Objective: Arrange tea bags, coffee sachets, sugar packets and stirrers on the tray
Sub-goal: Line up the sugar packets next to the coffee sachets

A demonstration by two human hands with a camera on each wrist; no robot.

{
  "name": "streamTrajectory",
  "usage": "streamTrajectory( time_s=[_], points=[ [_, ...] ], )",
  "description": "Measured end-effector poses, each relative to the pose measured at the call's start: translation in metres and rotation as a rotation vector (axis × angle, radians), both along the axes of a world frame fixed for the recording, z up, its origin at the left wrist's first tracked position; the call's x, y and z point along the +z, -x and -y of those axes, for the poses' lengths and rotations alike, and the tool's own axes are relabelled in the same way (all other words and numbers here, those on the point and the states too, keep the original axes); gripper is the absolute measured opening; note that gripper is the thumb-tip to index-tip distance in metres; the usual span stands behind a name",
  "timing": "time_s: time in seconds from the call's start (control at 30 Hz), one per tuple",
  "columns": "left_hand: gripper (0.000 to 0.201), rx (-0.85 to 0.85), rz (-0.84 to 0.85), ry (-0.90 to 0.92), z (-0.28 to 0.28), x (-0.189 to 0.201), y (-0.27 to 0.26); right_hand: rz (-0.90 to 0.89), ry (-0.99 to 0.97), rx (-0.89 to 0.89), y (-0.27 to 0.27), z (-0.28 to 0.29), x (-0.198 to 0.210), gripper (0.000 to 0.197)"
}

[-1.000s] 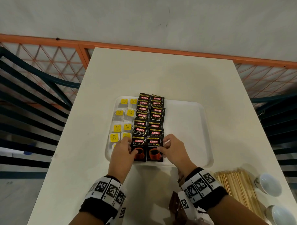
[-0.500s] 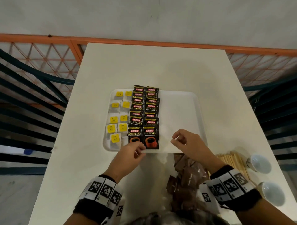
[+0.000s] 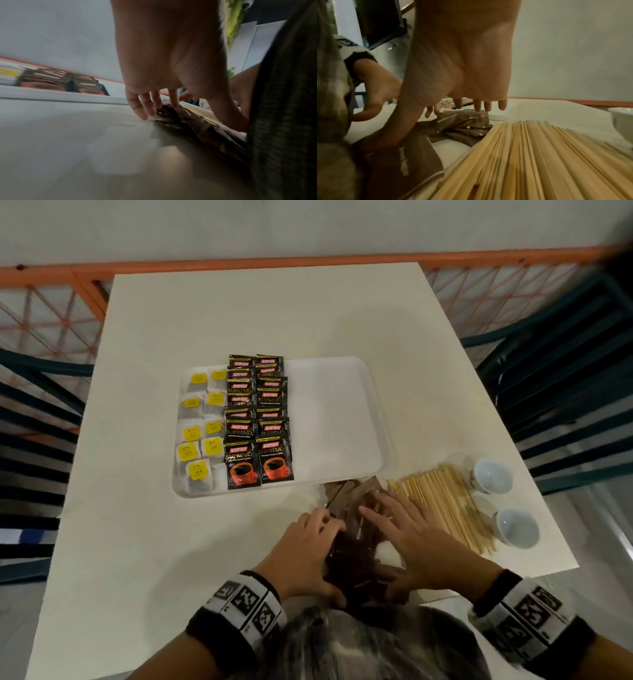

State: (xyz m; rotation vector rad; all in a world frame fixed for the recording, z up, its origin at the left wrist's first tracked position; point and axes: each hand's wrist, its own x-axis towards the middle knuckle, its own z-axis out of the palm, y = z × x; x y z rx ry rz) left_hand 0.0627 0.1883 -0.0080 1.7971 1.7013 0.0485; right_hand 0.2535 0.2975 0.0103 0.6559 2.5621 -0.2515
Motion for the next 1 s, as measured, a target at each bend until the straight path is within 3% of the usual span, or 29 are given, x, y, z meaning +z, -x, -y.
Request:
streamTrajectory(
  time_s=[0.07, 0.13, 0.33, 0.47, 0.7, 0.87, 1.0],
  points=[
    [0.104, -0.047, -0.134, 0.02, 0.0, 0.0, -0.012, 0.05, -0.008, 0.039, 0.0, 0.004, -0.004, 0.12],
    [0.107, -0.041, -0.206, 0.038, 0.0, -0.001, -0.022, 0.02, -0.044, 0.057, 0.002, 0.007, -0.008, 0.11],
    [0.093, 0.045, -0.272, 0.012, -0.004, -0.004, -0.023, -0.1, -0.034, 0.09, 0.016, -0.004, -0.017, 0.111],
    [0.085, 0.179, -0.213, -0.009, -0.002, -0.005, -0.007, -0.161, 0.053, 0.027, 0.034, -0.011, -0.016, 0.105],
    [0.098, 0.447, -0.186, -0.016, 0.008, -0.007, -0.001, -0.199, 0.074, -0.193, 0.04, -0.014, -0.019, 0.113],
    [0.081, 0.597, 0.083, 0.019, 0.004, -0.012, 0.0, -0.207, 0.184, -0.181, 0.045, -0.014, -0.017, 0.106],
    [0.079, 0.673, 0.193, 0.033, 0.002, -0.014, 0.005, -0.226, 0.303, -0.154, 0.06, -0.015, -0.016, 0.1]
  ],
)
